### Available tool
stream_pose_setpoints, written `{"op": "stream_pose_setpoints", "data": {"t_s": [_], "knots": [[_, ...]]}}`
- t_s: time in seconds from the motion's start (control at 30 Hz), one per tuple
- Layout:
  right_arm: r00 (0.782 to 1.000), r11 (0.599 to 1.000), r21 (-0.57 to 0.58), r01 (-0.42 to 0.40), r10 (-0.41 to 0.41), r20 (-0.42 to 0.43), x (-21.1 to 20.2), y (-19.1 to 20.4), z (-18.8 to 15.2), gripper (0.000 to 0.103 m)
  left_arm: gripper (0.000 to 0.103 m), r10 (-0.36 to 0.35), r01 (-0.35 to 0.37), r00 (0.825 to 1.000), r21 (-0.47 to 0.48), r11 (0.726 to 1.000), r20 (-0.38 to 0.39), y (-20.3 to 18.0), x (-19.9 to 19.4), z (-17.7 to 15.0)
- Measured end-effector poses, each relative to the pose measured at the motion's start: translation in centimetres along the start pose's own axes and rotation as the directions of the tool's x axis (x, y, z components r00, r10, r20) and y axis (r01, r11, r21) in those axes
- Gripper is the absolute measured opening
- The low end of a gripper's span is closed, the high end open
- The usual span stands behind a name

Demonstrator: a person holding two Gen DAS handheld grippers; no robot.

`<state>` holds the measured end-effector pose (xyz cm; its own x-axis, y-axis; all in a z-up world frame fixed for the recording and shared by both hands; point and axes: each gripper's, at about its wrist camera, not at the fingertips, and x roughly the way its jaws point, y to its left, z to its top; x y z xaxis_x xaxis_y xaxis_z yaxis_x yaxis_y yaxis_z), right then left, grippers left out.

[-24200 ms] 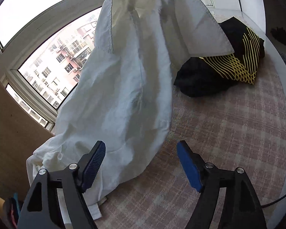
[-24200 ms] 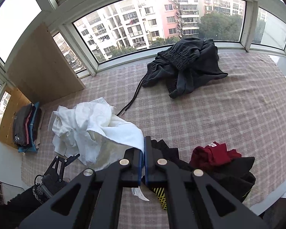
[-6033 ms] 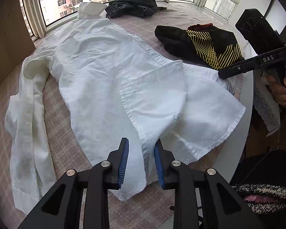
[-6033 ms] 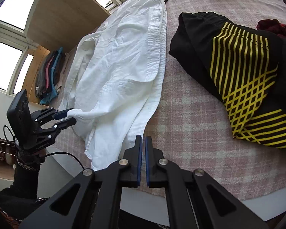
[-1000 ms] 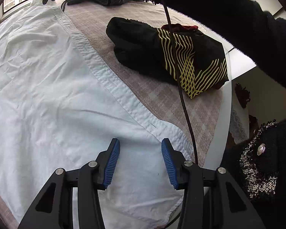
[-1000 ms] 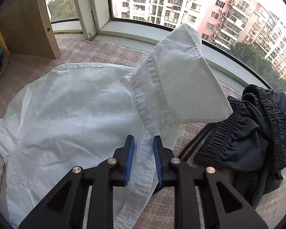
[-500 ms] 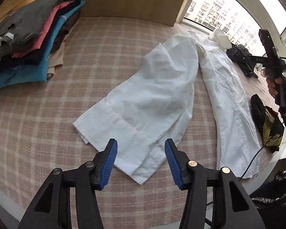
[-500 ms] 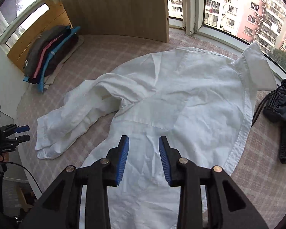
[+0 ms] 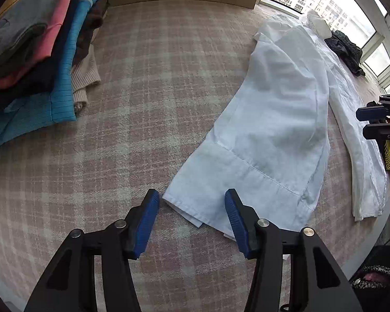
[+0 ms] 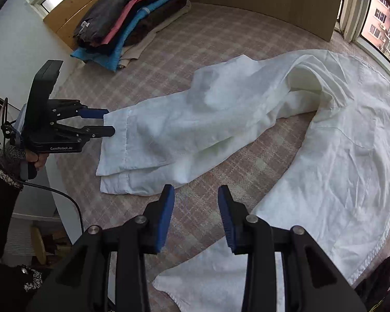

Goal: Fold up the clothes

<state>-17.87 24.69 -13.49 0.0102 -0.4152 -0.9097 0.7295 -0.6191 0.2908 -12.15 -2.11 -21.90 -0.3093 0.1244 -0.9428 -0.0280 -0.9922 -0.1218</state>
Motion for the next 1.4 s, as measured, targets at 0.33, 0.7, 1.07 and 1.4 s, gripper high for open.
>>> {"op": "stream_pose_setpoints", "data": {"t_s": [0.33, 0.7, 1.07, 1.4], "knots": [[0.993, 0.992, 0.081, -0.097, 0.102, -0.056, 4.8, 2.9, 1.4, 0.035, 0.008, -0.103, 0.103, 0.995, 0.084, 0.991, -0.011, -0.6, -1.3, 0.3], [0.993, 0.979, 0.177, -0.099, 0.108, -0.044, 6.6, 2.7, 2.8, 0.016, 0.008, -0.09, 0.091, 0.996, 0.116, 0.989, -0.018, -2.1, -1.1, 0.9], [0.988, 0.969, 0.205, -0.139, 0.151, -0.044, 4.9, 2.2, 3.2, 0.006, 0.008, -0.076, 0.075, 0.997, 0.127, 0.989, 0.006, -2.2, -2.9, 1.0], [0.984, 0.96, 0.238, -0.149, 0.168, -0.064, 5.2, 1.8, 2.6, 0.007, 0.018, -0.062, 0.067, 0.997, 0.105, 0.992, -0.052, -1.0, -0.2, 0.9]]}}
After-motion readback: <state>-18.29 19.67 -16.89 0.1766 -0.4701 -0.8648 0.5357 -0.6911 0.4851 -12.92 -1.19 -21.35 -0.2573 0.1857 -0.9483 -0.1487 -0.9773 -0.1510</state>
